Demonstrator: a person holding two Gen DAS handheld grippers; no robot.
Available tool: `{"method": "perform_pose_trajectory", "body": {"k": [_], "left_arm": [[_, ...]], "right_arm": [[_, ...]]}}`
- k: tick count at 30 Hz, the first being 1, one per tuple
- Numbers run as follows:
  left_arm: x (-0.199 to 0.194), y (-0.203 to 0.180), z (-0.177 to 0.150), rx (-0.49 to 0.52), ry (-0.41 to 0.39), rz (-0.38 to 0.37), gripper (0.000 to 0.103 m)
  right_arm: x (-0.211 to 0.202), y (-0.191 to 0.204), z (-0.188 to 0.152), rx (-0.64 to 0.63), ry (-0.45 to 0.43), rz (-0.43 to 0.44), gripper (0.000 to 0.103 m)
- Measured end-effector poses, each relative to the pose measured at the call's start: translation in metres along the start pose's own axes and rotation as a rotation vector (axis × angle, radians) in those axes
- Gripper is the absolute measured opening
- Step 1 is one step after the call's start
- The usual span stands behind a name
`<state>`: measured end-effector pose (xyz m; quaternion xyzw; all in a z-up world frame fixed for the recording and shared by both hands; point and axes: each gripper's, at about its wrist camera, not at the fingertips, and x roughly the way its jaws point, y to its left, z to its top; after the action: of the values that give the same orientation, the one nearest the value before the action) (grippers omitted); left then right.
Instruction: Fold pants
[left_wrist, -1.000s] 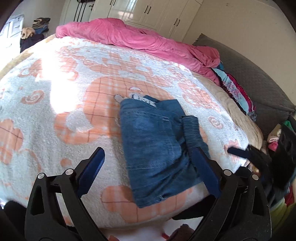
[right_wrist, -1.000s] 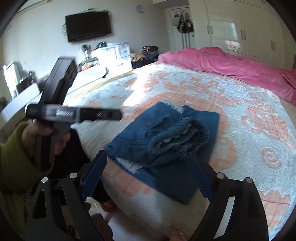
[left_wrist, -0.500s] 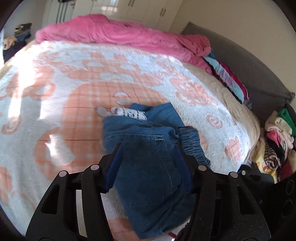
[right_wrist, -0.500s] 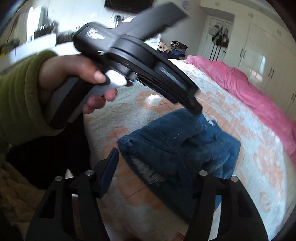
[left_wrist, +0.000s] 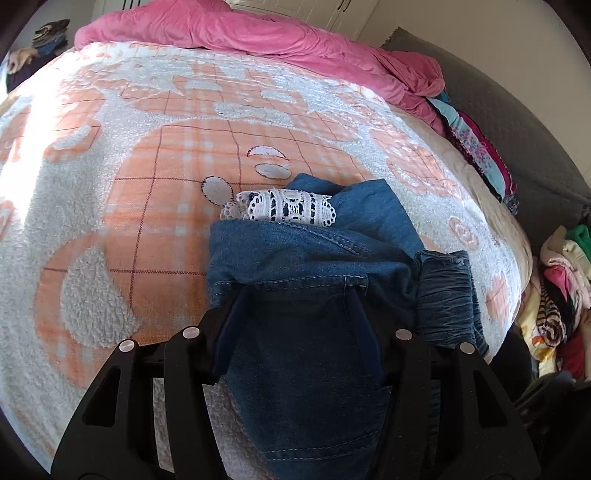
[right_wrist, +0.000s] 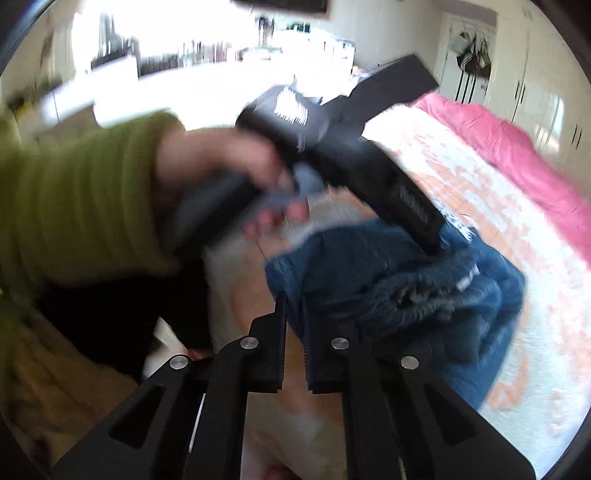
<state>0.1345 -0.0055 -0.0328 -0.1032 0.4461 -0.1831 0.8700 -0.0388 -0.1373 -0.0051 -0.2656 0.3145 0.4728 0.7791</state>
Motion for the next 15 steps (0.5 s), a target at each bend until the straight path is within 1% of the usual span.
{"method": "perform_pose_trajectory", "body": {"k": [1,2,4,6,9,10,11,15], "left_arm": [[0.000,0.000,-0.001,0.001,-0.004,0.002,0.048],[-0.001,-0.001,-0.001,0.001,-0.006,0.003,0.048],[-0.003,-0.003,-0.002,0.005,-0.013,0.011,0.048],[-0.005,-0.005,-0.003,0.005,-0.018,0.021,0.049],[-0.010,-0.009,-0.003,0.015,-0.035,0.044,0.055],[-0.012,-0.011,-0.004,0.020,-0.040,0.051,0.059],[-0.013,-0.013,-0.004,0.024,-0.045,0.057,0.062],[-0.017,-0.015,-0.005,0.029,-0.052,0.068,0.063]], "right_arm": [[0.006,-0.003,-0.006,0.021,0.025,-0.019,0.007],[0.009,-0.006,-0.010,0.047,0.028,-0.021,0.007],[0.009,-0.010,-0.012,0.096,0.003,-0.005,0.007],[0.007,-0.008,-0.014,0.116,-0.008,-0.011,0.007],[0.004,-0.012,-0.016,0.147,-0.020,-0.011,0.008],[0.009,-0.013,-0.014,0.157,-0.023,-0.010,0.008],[0.007,-0.014,-0.015,0.171,-0.026,-0.007,0.009],[-0.002,-0.016,-0.015,0.215,-0.047,0.006,0.015]]}}
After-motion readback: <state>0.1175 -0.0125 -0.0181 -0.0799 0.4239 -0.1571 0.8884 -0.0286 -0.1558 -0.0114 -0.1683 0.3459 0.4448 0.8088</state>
